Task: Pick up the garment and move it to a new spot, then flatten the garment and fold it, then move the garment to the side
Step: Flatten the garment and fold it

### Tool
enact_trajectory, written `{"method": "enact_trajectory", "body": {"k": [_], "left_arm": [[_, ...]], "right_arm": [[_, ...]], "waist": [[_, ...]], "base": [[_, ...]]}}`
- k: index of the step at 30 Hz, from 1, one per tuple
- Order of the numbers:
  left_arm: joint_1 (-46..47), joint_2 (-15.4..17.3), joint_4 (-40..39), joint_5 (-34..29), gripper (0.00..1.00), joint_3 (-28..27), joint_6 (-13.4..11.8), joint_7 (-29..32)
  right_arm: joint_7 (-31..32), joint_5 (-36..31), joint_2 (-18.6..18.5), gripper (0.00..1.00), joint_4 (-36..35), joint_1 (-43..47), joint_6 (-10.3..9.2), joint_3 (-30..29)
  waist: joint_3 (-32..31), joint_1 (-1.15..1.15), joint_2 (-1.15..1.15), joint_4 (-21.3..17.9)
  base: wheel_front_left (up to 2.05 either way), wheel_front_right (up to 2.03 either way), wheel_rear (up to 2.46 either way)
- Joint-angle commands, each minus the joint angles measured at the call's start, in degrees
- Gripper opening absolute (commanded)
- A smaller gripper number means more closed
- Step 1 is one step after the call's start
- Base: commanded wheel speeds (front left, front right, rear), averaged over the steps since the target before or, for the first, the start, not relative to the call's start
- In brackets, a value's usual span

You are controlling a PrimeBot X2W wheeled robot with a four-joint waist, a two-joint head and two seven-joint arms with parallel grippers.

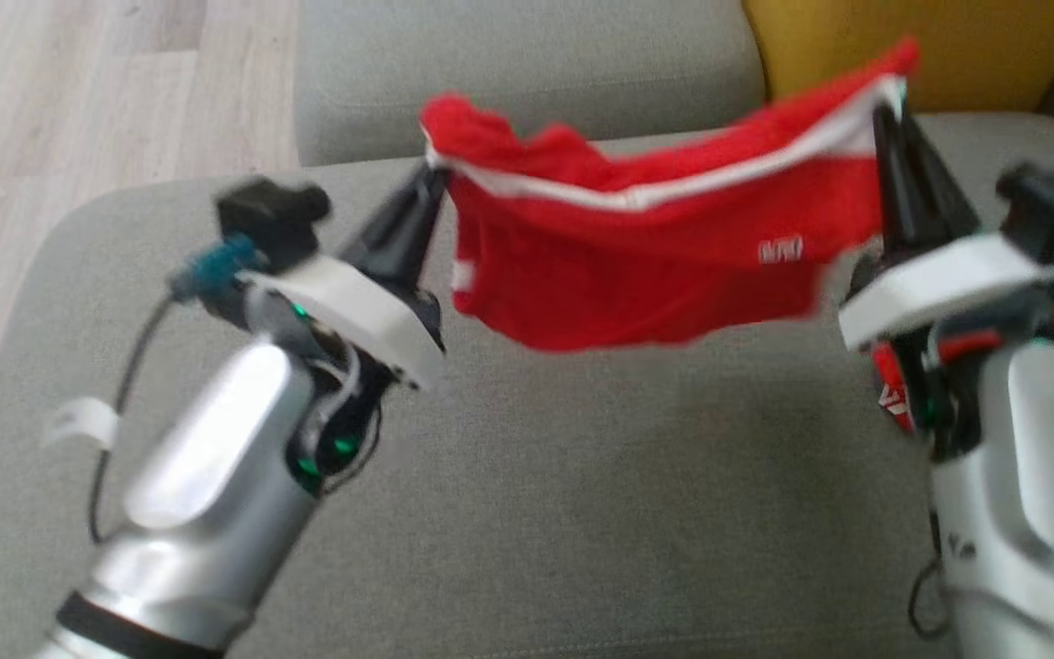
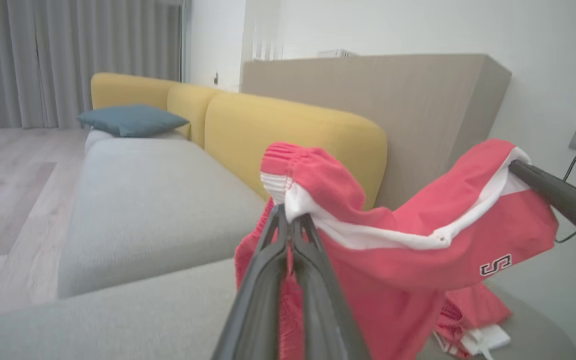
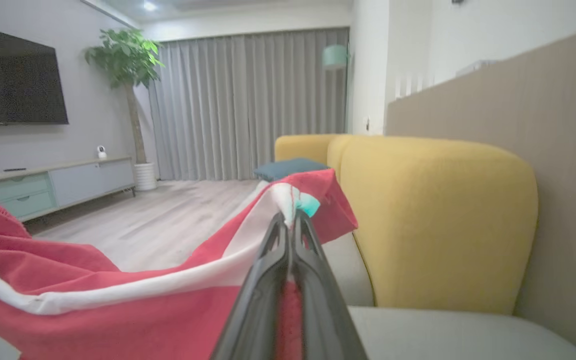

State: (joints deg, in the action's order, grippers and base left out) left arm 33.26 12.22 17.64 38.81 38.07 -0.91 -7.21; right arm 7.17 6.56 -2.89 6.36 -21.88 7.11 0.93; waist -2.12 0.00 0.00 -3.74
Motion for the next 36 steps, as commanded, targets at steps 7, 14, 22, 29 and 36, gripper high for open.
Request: {"method": "enact_trajectory", "body": {"k": [7,14,22,29,36], "left_arm": [[4.03,5.20,-9.61,0.96,0.00,-5.84,-3.81,2.75],[-0.15,6.17,-12.47,2.06,0.00,-5.29,-5.40,4.60],[0.74,6.51,-7.01,2.85,0.00,-5.50,-4.97,5.27],[10.39,4.31,5.13,1.73,0.00,-7.09,-2.33,0.23],[18.16,-0.09,14.41,0.17,0.00,-8.87,-0.03,-6.84]], "right_arm": [[0.41,-1.20,-0.66,0.00,-1.47,-8.04,0.37,3.16],[1.39,-0.67,-0.32,0.00,-0.32,-4.42,0.37,3.89],[0.10,1.06,-0.09,0.00,7.02,-7.31,0.37,5.15],[-7.76,1.82,-0.01,0.00,18.69,-18.60,0.37,7.19],[-17.70,2.81,0.01,0.00,27.81,-25.78,0.37,7.99]], "waist": [[-1.51,0.00,0.00,0.92],[-1.06,0.00,0.00,1.67],[2.37,0.00,0.00,1.22],[7.64,0.00,0.00,0.08],[11.27,0.00,0.00,-0.05]], "base": [[0.00,0.00,0.00],[0.00,0.00,0.00],[0.00,0.00,0.00],[0.00,0.00,0.00],[0.00,0.00,0.00]]}}
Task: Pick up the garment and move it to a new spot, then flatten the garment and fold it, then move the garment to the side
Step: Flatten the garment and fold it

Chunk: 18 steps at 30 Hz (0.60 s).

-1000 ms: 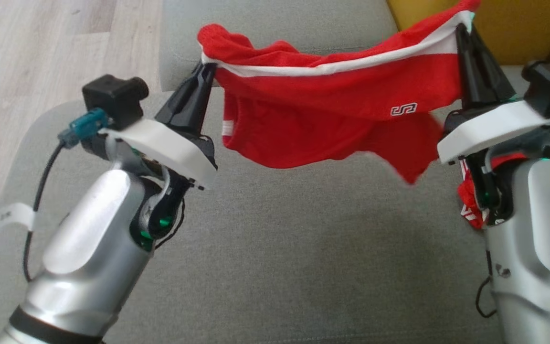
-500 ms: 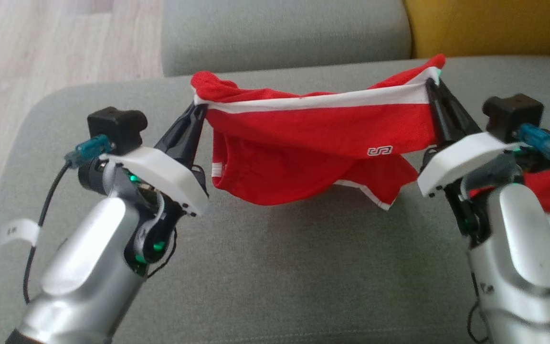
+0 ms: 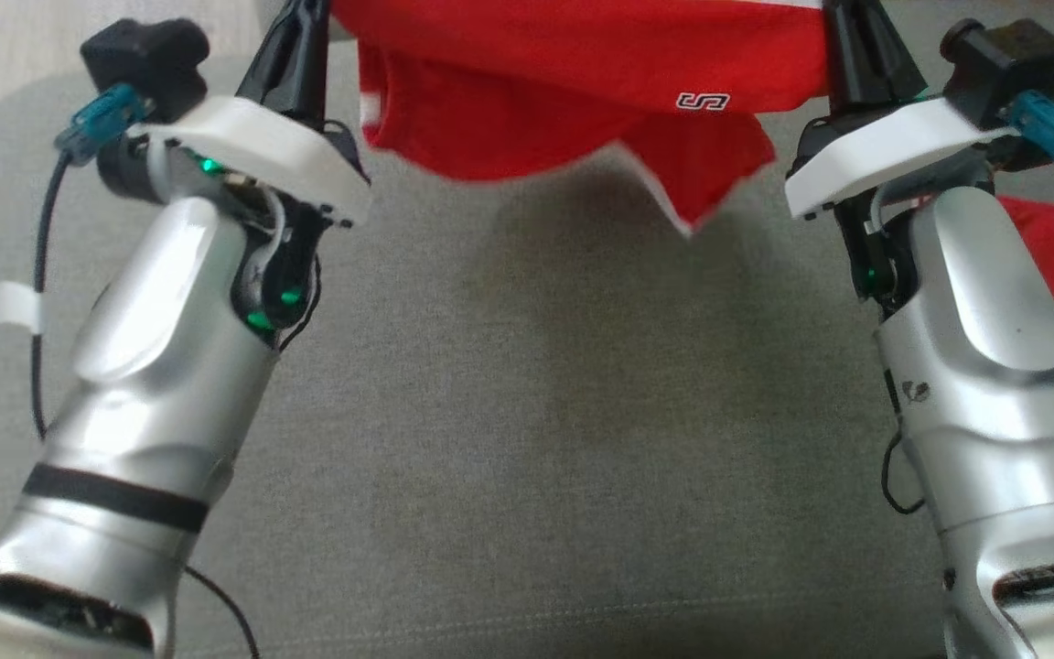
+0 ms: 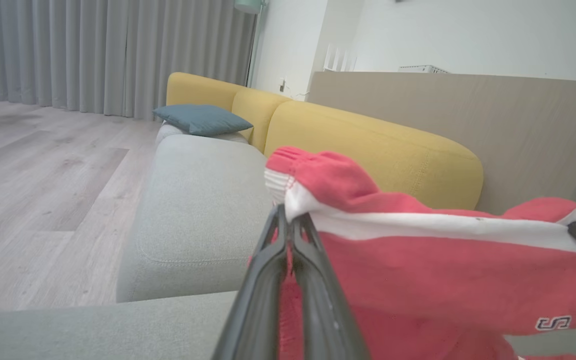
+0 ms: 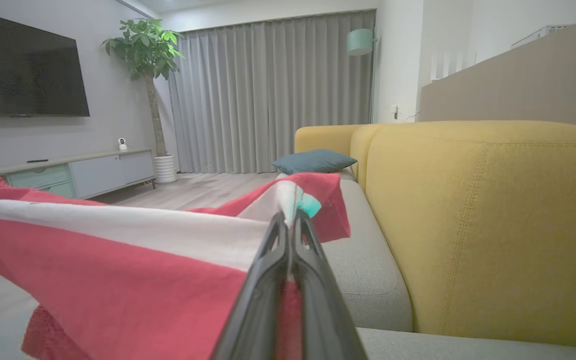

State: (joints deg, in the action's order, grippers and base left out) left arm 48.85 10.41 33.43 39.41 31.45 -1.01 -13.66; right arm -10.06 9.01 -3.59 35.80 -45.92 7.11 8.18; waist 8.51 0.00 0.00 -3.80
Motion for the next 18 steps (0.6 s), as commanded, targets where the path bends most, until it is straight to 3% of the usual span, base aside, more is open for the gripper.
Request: {"method": "enact_trajectory", "body": {"k": [1,7,18], "left_arm": [[2.78,1.24,-0.52,-0.93,0.00,-2.28,0.54,-0.76],[-0.41,-0.79,2.06,-3.39,0.00,-3.08,2.63,-1.29],[-19.77,-4.66,-1.65,-12.79,0.00,-7.57,3.85,-1.33]], "right_arm": [[-1.20,0.54,0.70,0.00,-0.57,-1.92,0.37,0.69],[-2.87,0.85,0.70,0.00,4.67,0.71,0.37,0.55],[-3.70,3.11,0.70,0.00,10.13,13.13,0.37,1.41]], "waist": [[1.01,0.00,0.00,0.07],[1.99,0.00,0.00,0.46],[0.12,0.00,0.00,0.98]], "base": [[0.00,0.00,0.00],[0.00,0.00,0.00],[0.00,0.00,0.00]]}}
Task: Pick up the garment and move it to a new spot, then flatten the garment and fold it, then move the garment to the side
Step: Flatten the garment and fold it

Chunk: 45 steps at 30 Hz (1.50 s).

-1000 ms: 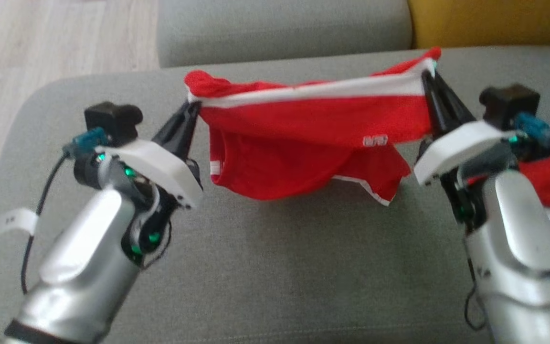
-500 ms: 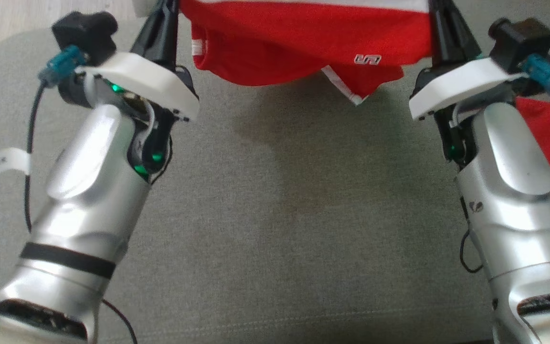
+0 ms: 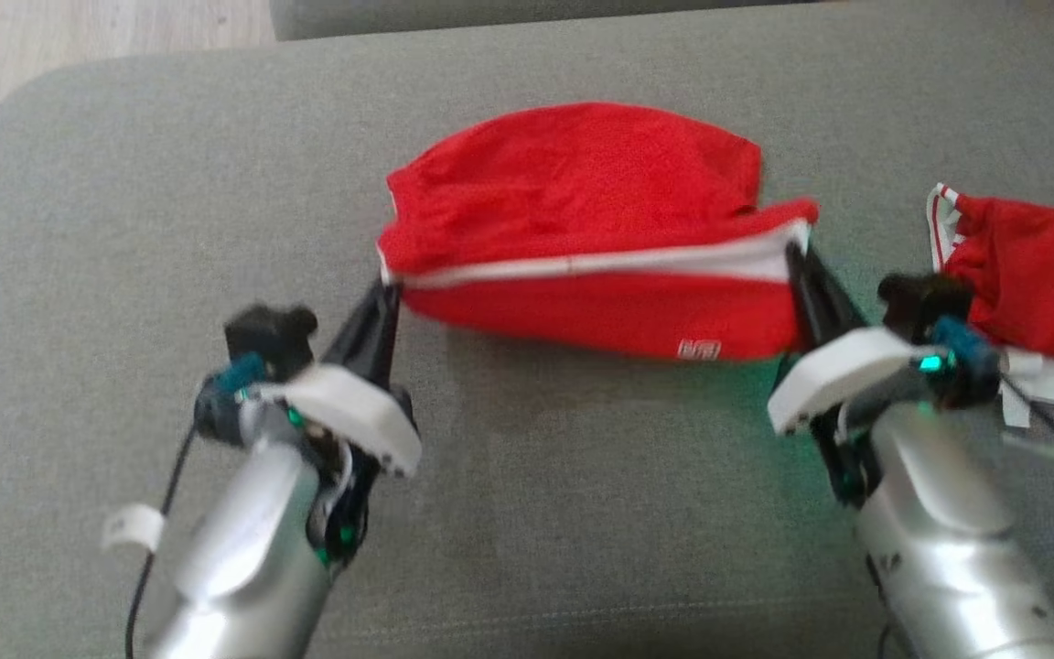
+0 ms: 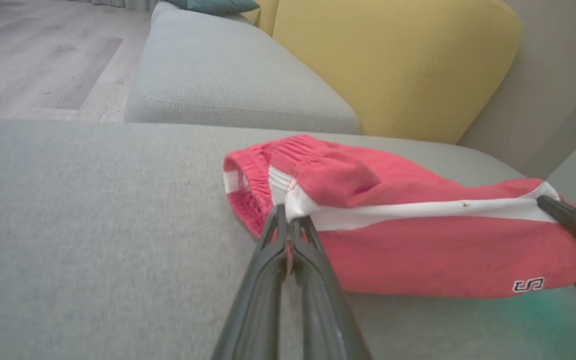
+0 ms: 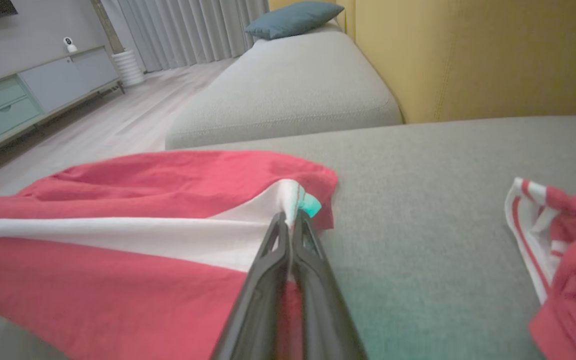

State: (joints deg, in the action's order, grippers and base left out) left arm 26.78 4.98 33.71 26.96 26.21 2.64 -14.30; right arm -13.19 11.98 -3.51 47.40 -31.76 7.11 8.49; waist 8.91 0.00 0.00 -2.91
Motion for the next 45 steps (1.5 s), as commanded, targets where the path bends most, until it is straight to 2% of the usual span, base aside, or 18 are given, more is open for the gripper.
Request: {"method": "enact_trajectory", "body": {"k": [1,6,7,8,9,10,17,25,32,39,45], "left_arm": [[1.00,0.54,-1.84,-1.01,0.00,-2.31,0.44,-0.69],[-3.40,-0.13,-0.89,-3.84,0.00,-2.68,1.08,-0.69],[-4.11,-0.26,-0.40,-3.87,0.00,-2.99,1.16,-0.69],[-4.66,-0.33,0.13,-4.12,0.10,-3.10,1.24,-0.69],[-5.10,-0.37,0.44,-4.52,0.45,-3.24,1.23,-0.69],[-5.57,-0.39,0.65,-4.87,1.00,-3.58,1.02,-0.69],[-9.19,-0.53,-2.28,-6.47,1.00,-8.23,-0.95,-0.70],[-13.92,-1.14,-14.55,-9.12,1.00,-14.76,-1.63,-0.70],[-18.70,-1.92,-21.25,-10.39,1.00,-16.32,-2.35,-0.70],[-19.43,-2.07,-21.97,-9.65,1.00,-14.64,-2.73,-0.70],[-17.76,-2.09,-20.19,-9.04,1.00,-11.72,-3.04,-0.70]], "right_arm": [[-0.52,0.19,0.63,0.00,-1.30,0.03,0.37,1.38],[0.07,0.22,0.63,0.00,-0.82,4.16,0.37,2.19],[0.07,0.12,0.63,0.34,-0.86,4.72,0.37,2.20],[0.09,0.04,0.63,1.00,-0.96,5.24,0.37,2.30],[0.18,0.03,0.63,1.00,-1.13,5.74,0.37,2.46],[0.19,-0.12,0.63,1.00,-1.37,6.21,0.37,2.43],[-0.57,-2.34,0.63,1.00,-6.78,11.33,0.37,0.17],[-1.37,-1.77,0.63,1.00,-20.29,19.32,0.37,-3.84],[0.47,-1.54,0.63,1.00,-27.39,25.39,0.37,-5.68],[3.73,0.23,0.63,1.00,-28.22,25.49,0.37,-6.01],[7.61,4.23,0.63,1.00,-21.39,20.00,0.37,-6.41]], "waist": [[-0.64,0.00,0.00,0.17],[-2.37,0.00,0.00,0.04],[-2.66,0.00,0.00,-0.11],[-2.95,0.00,0.00,-0.28],[-3.27,0.00,0.00,-0.47],[-3.59,0.00,0.00,-0.67],[-5.59,0.00,0.00,-2.28],[-7.15,0.00,0.00,-3.14],[-7.47,0.00,0.00,-2.76],[-6.07,0.00,0.00,-1.63],[-3.80,0.00,0.00,0.56]], "base": [[0.00,0.00,0.00],[0.00,0.00,0.00],[0.00,0.00,0.00],[0.00,0.00,0.00],[0.00,0.00,0.00],[0.00,0.00,0.00],[0.00,0.00,0.00],[0.00,0.00,0.00],[0.00,0.00,0.00],[0.00,0.00,0.00],[0.00,0.00,0.00]]}}
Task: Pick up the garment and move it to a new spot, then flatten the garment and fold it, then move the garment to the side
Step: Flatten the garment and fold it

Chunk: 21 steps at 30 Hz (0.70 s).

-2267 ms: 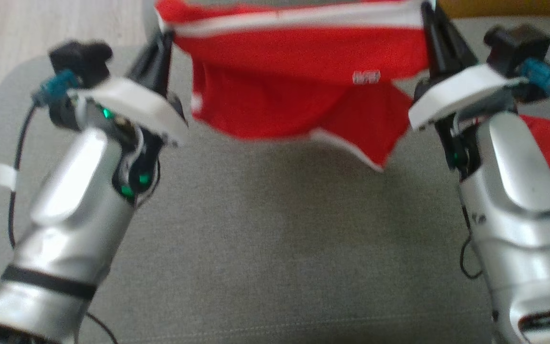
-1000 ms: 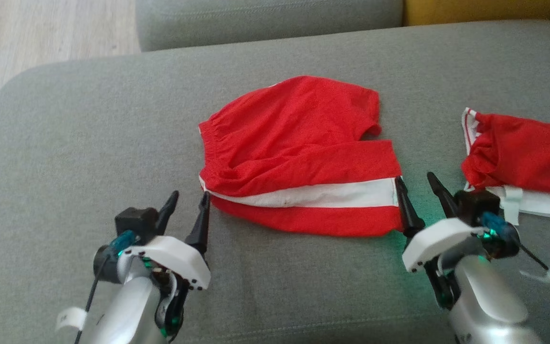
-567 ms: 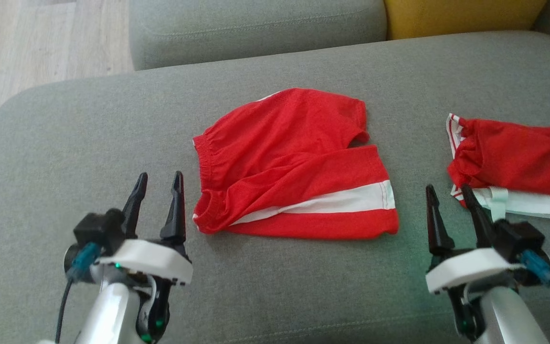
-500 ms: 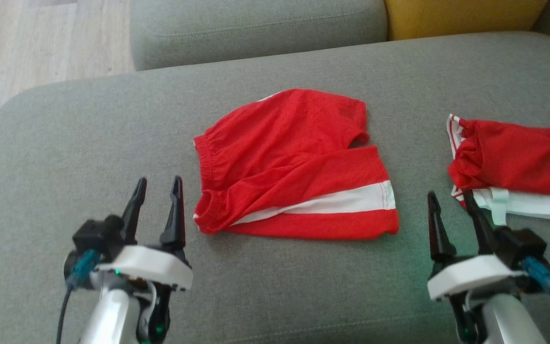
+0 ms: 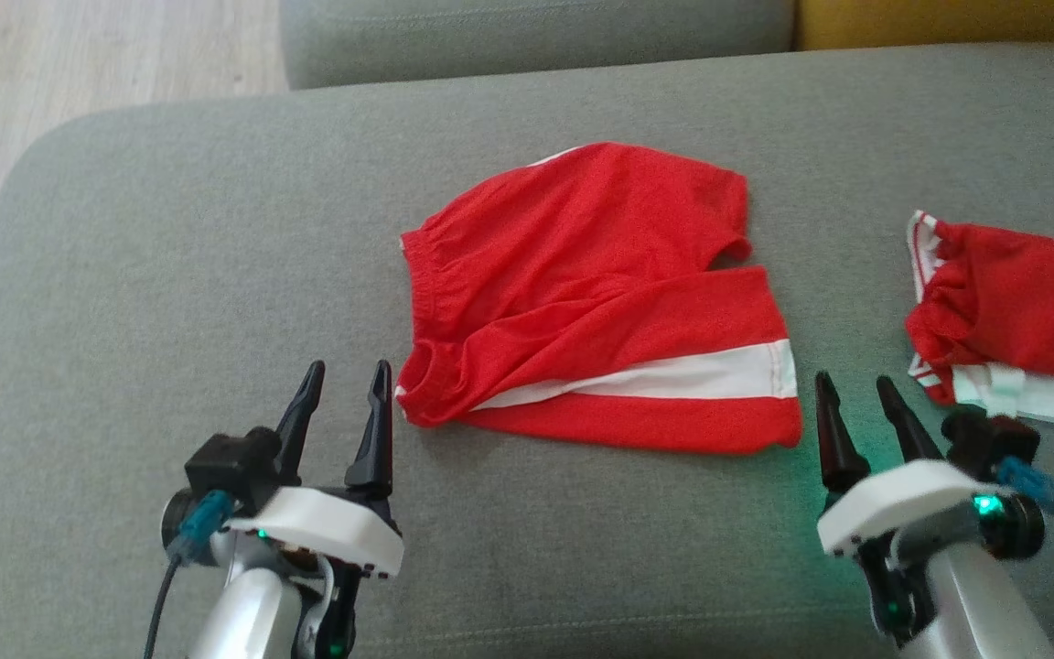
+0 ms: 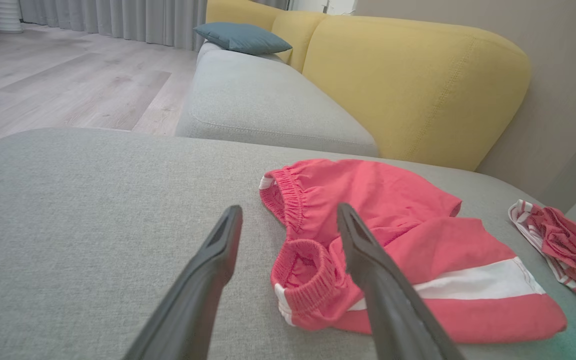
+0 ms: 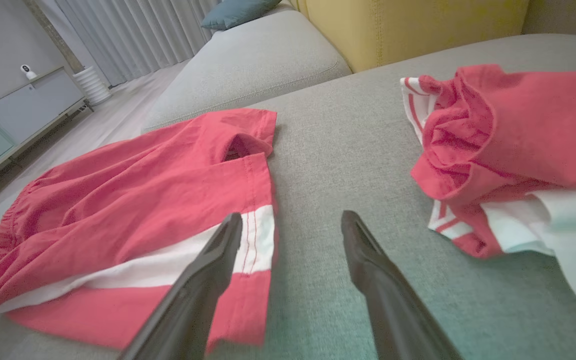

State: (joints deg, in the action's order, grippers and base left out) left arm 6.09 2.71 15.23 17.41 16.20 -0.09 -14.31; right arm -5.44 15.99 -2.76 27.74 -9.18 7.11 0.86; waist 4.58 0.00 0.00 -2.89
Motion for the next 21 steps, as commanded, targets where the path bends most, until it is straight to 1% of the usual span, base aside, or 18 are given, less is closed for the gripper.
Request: {"method": "enact_trajectory", "body": {"k": [1,11,21], "left_arm": [[3.08,0.18,-1.53,0.56,1.00,-1.44,-0.36,-0.69],[4.45,0.18,-0.51,0.31,1.00,-0.21,-0.58,-0.69],[5.22,0.17,-0.15,0.42,1.00,0.01,-0.87,-0.69]], "right_arm": [[-0.19,0.73,-0.12,1.00,-0.49,-3.54,0.37,1.15],[-2.05,4.99,-0.12,1.00,11.31,-11.61,0.37,3.30],[-4.93,7.86,-0.12,1.00,16.60,-14.97,0.37,8.17]], "waist": [[0.78,0.00,0.00,0.82],[3.22,0.00,0.00,2.97],[4.14,0.00,0.00,3.17]], "base": [[0.00,0.00,0.00],[0.00,0.00,0.00],[0.00,0.00,0.00]]}}
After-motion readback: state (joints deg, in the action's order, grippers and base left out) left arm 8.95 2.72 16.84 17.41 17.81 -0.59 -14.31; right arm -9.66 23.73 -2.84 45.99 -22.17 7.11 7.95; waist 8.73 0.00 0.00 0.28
